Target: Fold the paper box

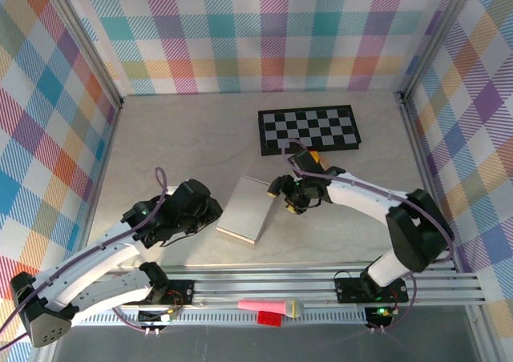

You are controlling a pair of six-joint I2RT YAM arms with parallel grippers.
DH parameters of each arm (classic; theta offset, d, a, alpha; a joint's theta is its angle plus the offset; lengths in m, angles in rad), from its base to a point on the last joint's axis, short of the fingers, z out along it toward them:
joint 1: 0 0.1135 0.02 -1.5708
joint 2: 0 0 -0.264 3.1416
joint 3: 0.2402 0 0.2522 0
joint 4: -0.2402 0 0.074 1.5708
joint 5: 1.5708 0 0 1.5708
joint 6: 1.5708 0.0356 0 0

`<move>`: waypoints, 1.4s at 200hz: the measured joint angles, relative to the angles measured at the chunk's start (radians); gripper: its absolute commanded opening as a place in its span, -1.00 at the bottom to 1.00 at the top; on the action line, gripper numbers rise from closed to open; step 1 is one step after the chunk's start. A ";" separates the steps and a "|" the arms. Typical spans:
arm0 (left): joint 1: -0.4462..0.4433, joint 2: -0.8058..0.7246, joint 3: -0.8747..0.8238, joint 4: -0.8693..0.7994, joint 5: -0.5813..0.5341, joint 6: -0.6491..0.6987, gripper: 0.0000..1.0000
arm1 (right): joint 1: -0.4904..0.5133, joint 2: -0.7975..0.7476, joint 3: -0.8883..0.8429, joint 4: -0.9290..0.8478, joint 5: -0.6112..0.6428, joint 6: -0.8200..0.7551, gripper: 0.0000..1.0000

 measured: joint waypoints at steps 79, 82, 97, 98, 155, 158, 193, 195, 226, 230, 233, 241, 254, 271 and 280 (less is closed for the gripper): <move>0.179 0.047 0.006 0.077 0.122 0.175 0.99 | -0.100 -0.335 0.058 -0.243 0.035 -0.360 0.97; 0.191 0.047 0.007 0.080 0.124 0.186 1.00 | -0.100 -0.348 0.061 -0.253 0.042 -0.375 0.97; 0.257 0.046 0.011 0.088 0.143 0.214 1.00 | -0.100 -0.398 0.088 -0.304 0.104 -0.425 0.97; 0.260 0.045 0.011 0.088 0.143 0.216 1.00 | -0.100 -0.401 0.090 -0.306 0.108 -0.426 0.98; 0.373 0.000 0.073 0.085 -0.196 0.385 1.00 | -0.148 -0.648 -0.092 -0.132 0.636 -0.667 0.97; 0.373 -0.001 0.069 0.085 -0.230 0.392 1.00 | -0.154 -0.655 -0.116 -0.109 0.653 -0.686 0.97; 0.399 -0.067 -0.154 0.263 -0.520 0.664 1.00 | -0.261 -0.586 -0.362 0.135 0.760 -0.875 0.97; 0.405 -0.072 -0.174 0.280 -0.525 0.682 1.00 | -0.266 -0.580 -0.369 0.142 0.761 -0.879 0.98; 0.579 -0.099 -0.420 0.550 -0.464 0.858 1.00 | -0.397 -0.476 -0.475 0.319 0.736 -0.916 0.97; 0.607 -0.091 -0.445 0.584 -0.446 0.872 1.00 | -0.413 -0.458 -0.487 0.348 0.725 -0.919 0.97; 0.622 -0.087 -0.460 0.605 -0.435 0.877 1.00 | -0.423 -0.447 -0.494 0.365 0.720 -0.920 0.97; 0.657 -0.061 -0.491 0.662 -0.404 0.897 1.00 | -0.444 -0.409 -0.513 0.416 0.701 -0.930 0.97; 0.695 0.008 -0.512 0.754 -0.350 0.932 1.00 | -0.460 -0.346 -0.525 0.484 0.654 -0.954 0.97; 0.721 0.128 -0.509 0.883 -0.281 0.974 1.00 | -0.470 -0.280 -0.527 0.585 0.586 -0.986 0.98; 0.725 0.187 -0.500 0.935 -0.248 0.995 1.00 | -0.478 -0.255 -0.526 0.644 0.554 -1.001 0.98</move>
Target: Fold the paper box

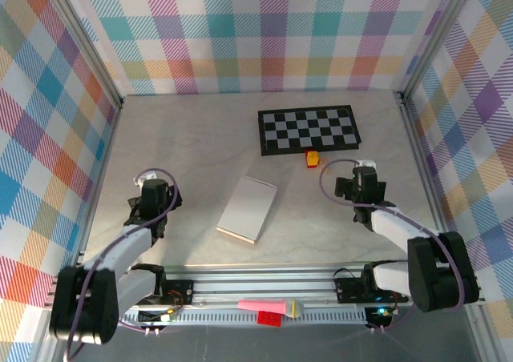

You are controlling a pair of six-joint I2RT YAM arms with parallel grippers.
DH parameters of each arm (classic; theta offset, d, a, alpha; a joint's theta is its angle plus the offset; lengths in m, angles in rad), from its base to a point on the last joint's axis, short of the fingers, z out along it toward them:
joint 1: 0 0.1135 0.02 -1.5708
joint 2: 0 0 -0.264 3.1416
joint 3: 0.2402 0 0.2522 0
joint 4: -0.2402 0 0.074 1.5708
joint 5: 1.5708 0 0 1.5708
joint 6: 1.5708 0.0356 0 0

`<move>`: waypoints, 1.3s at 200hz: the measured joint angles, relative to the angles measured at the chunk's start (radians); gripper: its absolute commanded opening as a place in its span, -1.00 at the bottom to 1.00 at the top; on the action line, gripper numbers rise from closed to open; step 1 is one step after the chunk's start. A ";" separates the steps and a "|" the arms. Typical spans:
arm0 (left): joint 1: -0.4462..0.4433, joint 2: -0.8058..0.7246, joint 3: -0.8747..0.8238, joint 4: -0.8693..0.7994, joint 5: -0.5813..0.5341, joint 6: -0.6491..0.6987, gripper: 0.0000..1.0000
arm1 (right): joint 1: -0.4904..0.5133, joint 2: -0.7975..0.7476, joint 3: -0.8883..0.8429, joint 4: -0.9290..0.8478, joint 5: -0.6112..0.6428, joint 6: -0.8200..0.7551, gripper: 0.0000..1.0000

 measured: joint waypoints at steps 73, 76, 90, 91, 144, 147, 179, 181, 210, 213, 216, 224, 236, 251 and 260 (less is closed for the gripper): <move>0.065 0.368 0.100 0.443 0.191 0.058 1.00 | -0.164 0.232 0.016 0.413 -0.254 -0.049 0.98; 0.066 0.375 0.100 0.455 0.198 0.059 1.00 | -0.169 0.238 0.013 0.431 -0.259 -0.049 0.98; 0.067 0.390 0.080 0.531 0.227 0.065 1.00 | -0.177 0.251 -0.011 0.503 -0.267 -0.048 0.97; 0.067 0.390 0.078 0.536 0.228 0.066 1.00 | -0.177 0.252 -0.013 0.506 -0.267 -0.048 0.98; 0.062 0.486 0.002 0.744 0.260 0.089 1.00 | -0.170 0.267 -0.076 0.639 -0.264 -0.048 0.98; 0.059 0.487 0.011 0.737 0.260 0.092 1.00 | -0.166 0.268 -0.072 0.637 -0.258 -0.048 0.97; 0.048 0.487 0.060 0.734 0.260 0.110 1.00 | -0.148 0.278 -0.038 0.632 -0.232 -0.049 0.97; 0.047 0.487 0.060 0.734 0.260 0.111 1.00 | -0.148 0.278 -0.037 0.631 -0.232 -0.049 0.98; 0.045 0.488 0.060 0.731 0.259 0.116 1.00 | -0.146 0.278 -0.036 0.631 -0.228 -0.049 0.98; 0.043 0.488 0.060 0.731 0.259 0.116 1.00 | -0.145 0.278 -0.036 0.631 -0.228 -0.049 0.97; 0.042 0.488 0.060 0.731 0.259 0.117 1.00 | -0.146 0.278 -0.036 0.631 -0.227 -0.049 0.97; 0.039 0.488 0.060 0.730 0.259 0.121 1.00 | -0.146 0.278 -0.036 0.631 -0.224 -0.049 0.98; 0.033 0.488 0.060 0.730 0.257 0.128 1.00 | -0.145 0.278 -0.036 0.631 -0.224 -0.049 0.97; 0.029 0.488 0.060 0.730 0.256 0.133 1.00 | -0.145 0.278 -0.036 0.631 -0.224 -0.049 0.97; 0.028 0.488 0.060 0.730 0.256 0.134 1.00 | -0.145 0.278 -0.036 0.631 -0.224 -0.049 0.97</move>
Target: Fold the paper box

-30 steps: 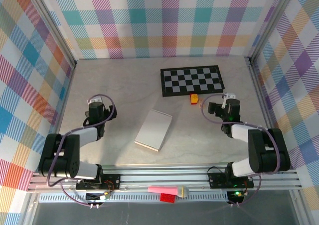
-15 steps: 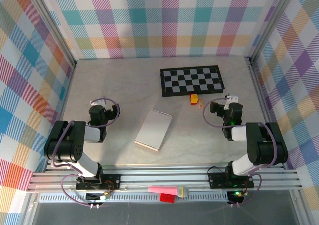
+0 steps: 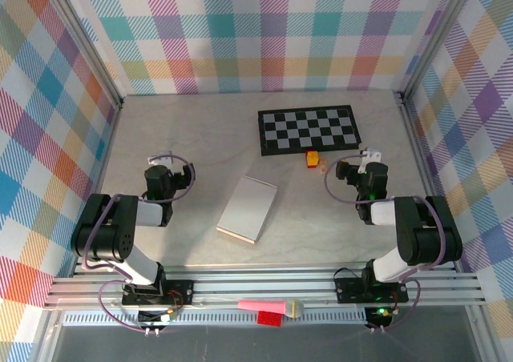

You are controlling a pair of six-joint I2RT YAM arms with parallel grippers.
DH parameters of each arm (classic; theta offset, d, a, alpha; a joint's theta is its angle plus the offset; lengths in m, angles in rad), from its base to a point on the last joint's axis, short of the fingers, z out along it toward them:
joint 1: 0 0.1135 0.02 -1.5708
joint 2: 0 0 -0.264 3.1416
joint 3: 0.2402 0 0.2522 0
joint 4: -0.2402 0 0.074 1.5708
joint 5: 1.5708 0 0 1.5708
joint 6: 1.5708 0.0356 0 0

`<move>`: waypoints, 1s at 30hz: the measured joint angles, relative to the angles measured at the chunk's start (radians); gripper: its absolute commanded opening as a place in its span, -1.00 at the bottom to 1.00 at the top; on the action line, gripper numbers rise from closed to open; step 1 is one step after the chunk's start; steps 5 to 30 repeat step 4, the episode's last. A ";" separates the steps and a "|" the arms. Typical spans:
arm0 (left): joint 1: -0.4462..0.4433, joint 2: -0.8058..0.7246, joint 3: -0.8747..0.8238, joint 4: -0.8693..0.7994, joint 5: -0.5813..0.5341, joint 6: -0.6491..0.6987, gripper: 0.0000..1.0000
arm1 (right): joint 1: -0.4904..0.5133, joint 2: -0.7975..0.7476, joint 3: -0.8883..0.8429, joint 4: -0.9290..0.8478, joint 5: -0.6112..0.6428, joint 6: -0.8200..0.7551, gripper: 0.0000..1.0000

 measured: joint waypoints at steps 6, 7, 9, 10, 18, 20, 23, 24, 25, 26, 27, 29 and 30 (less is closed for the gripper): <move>0.000 0.000 0.000 0.000 0.000 0.000 1.00 | 0.000 0.000 0.000 0.000 0.000 0.000 0.98; 0.000 0.000 0.000 0.000 0.000 0.000 1.00 | 0.000 0.000 0.000 0.000 0.000 0.000 0.98; 0.000 0.000 0.000 0.000 0.000 0.000 1.00 | 0.000 0.000 0.000 0.000 0.000 0.000 0.98; 0.000 0.000 0.000 0.000 0.000 0.000 1.00 | 0.000 0.000 0.000 0.000 0.000 0.000 0.98; 0.000 0.000 0.000 0.000 0.000 0.000 1.00 | 0.000 0.000 0.000 0.000 0.000 0.000 0.98; 0.000 0.000 0.000 0.000 0.000 0.000 1.00 | 0.000 0.000 0.000 0.000 0.000 0.000 0.98; 0.000 0.000 0.000 0.000 0.000 0.000 1.00 | 0.000 0.000 0.000 0.000 0.000 0.000 0.98; 0.000 0.000 0.000 0.000 0.000 0.000 1.00 | 0.000 0.000 0.000 0.000 0.000 0.000 0.98; 0.000 0.000 0.000 0.000 0.000 0.000 1.00 | 0.000 0.000 0.000 0.000 0.000 0.000 0.98; 0.000 0.000 0.000 0.000 0.000 0.000 1.00 | 0.000 0.000 0.000 0.000 0.000 0.000 0.98; 0.000 0.000 0.000 0.000 0.000 0.000 1.00 | 0.000 0.000 0.000 0.000 0.000 0.000 0.98; 0.000 0.000 0.000 0.000 0.000 0.000 1.00 | 0.000 0.000 0.000 0.000 0.000 0.000 0.98; 0.000 0.000 0.000 0.000 0.000 0.000 1.00 | 0.000 0.000 0.000 0.000 0.000 0.000 0.98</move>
